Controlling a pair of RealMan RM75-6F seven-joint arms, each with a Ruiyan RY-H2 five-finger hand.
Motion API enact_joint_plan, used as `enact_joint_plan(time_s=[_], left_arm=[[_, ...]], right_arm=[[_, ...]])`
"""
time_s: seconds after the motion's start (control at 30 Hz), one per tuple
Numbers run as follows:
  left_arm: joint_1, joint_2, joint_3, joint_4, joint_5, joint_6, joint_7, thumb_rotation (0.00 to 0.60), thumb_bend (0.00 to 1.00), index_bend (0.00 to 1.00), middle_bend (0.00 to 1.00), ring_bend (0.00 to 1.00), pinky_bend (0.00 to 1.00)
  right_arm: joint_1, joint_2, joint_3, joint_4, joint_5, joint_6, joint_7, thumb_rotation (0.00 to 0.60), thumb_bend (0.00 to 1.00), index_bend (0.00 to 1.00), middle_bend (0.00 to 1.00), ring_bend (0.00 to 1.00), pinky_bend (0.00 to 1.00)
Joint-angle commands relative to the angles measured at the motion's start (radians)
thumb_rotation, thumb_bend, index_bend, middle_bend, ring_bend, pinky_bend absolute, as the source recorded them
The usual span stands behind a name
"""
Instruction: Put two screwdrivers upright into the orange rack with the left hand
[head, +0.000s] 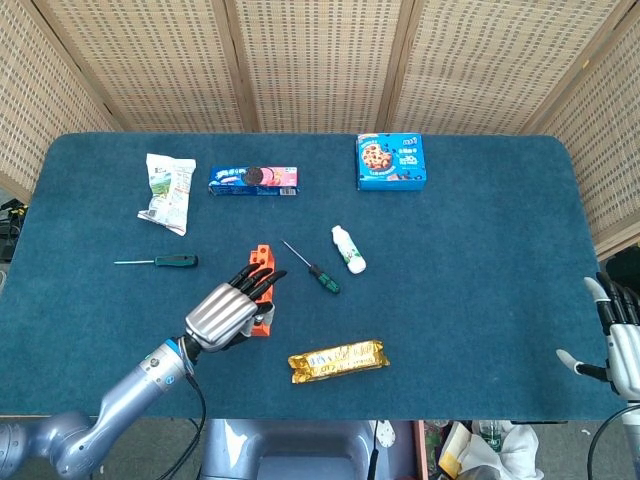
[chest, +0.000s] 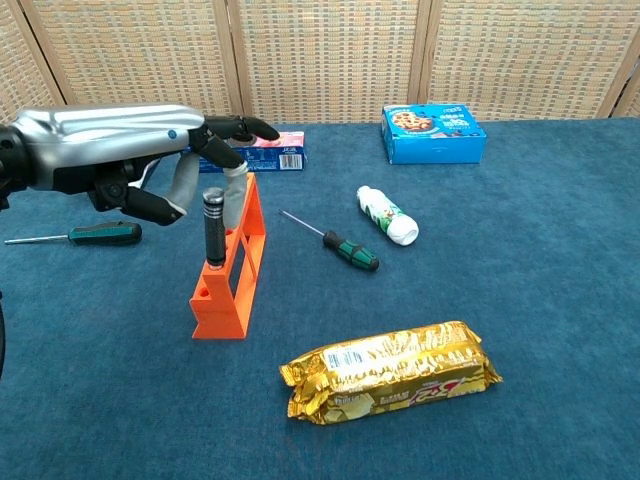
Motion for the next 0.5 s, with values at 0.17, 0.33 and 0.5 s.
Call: enact_joint_plan(time_s=[0.17, 0.33, 0.5], left_arm=[[0.008, 0.023, 0.009, -0.005, -0.003, 0.011, -0.004, 0.600, 1.00, 0.52, 0.00, 0.00, 0.00], [0.013, 0.036, 0.010, -0.005, 0.005, 0.017, -0.024, 0.600, 1.00, 0.52, 0.00, 0.00, 0.00], [0.030, 0.045, -0.014, -0.004, 0.047, 0.067, -0.093, 0.600, 0.85, 0.27, 0.00, 0.00, 0.00]], right_arm=[[-0.001, 0.000, -0.001, -0.002, -0.002, 0.001, -0.002, 0.600, 0.00, 0.00, 0.00, 0.00, 0.00], [-0.001, -0.001, -0.001, -0.003, 0.000, 0.001, -0.005, 0.600, 0.00, 0.00, 0.00, 0.00, 0.00], [0.000, -0.002, 0.000, -0.003, 0.001, -0.001, -0.008, 0.600, 0.00, 0.00, 0.00, 0.00, 0.00]])
